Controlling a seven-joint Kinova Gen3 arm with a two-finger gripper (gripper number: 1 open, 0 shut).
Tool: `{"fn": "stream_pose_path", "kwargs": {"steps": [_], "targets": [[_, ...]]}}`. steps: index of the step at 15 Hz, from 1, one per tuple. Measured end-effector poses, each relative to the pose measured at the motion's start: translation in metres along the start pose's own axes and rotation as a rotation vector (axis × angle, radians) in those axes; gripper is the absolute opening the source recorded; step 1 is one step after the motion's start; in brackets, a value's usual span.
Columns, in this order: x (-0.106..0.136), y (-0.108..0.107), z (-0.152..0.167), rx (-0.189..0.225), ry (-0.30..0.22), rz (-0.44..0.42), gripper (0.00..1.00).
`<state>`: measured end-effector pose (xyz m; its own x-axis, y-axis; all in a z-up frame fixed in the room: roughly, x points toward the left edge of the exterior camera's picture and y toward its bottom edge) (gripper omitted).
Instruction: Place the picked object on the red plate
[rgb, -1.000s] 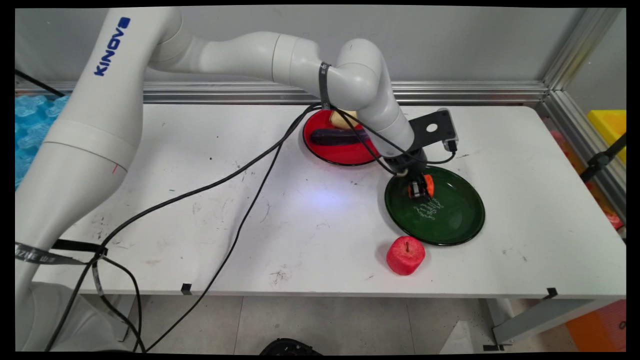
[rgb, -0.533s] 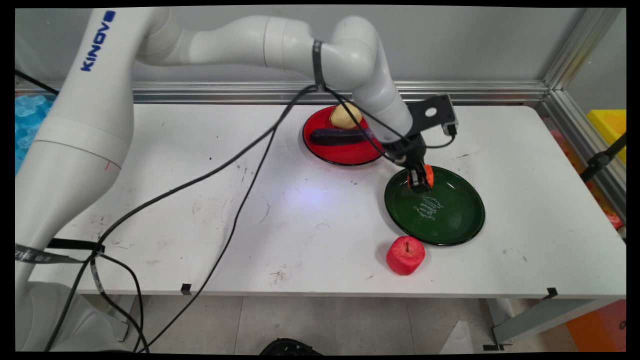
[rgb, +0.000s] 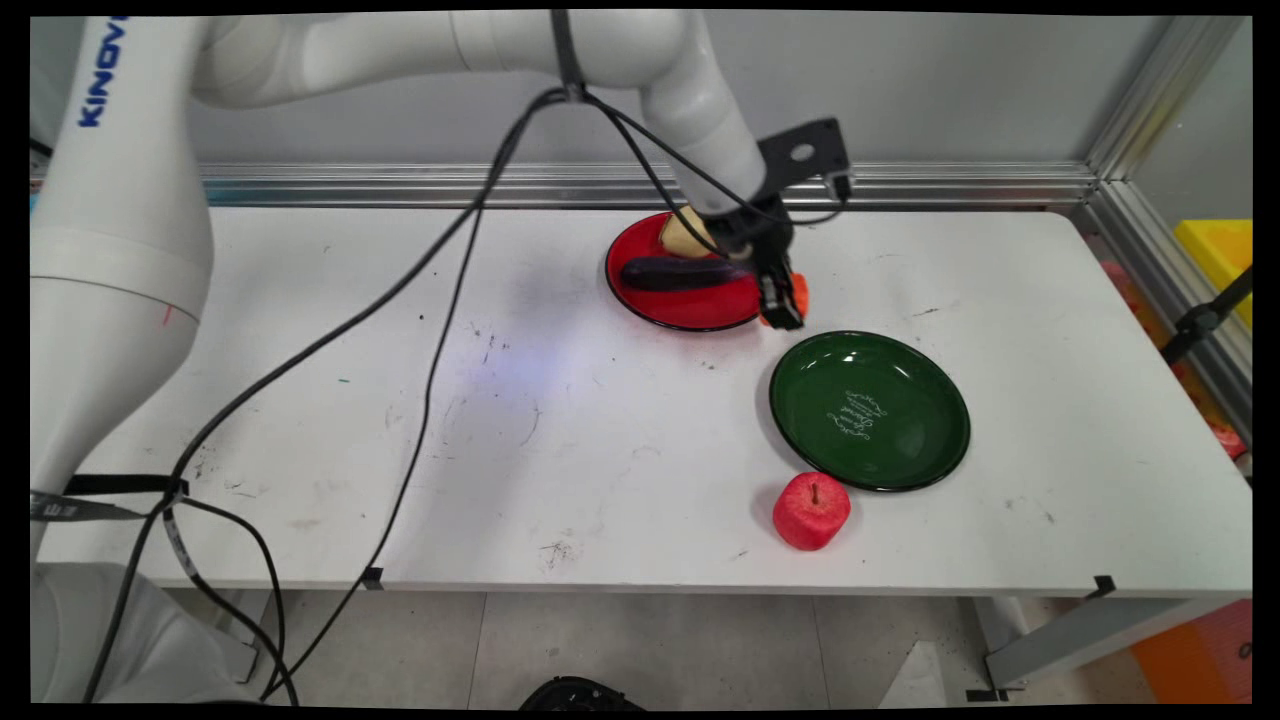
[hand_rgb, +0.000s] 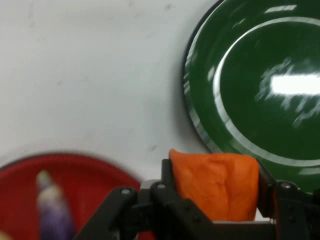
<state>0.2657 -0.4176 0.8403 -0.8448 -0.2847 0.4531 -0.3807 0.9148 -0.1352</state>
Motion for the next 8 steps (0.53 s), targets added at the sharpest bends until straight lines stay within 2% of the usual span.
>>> {"fn": "stream_pose_path", "kwargs": {"steps": [3, 8], "targets": [[-0.018, -0.017, -0.017, 0.023, -0.031, -0.009, 0.00], [-0.044, -0.035, -0.029, 0.046, -0.067, -0.023, 0.00]]}}
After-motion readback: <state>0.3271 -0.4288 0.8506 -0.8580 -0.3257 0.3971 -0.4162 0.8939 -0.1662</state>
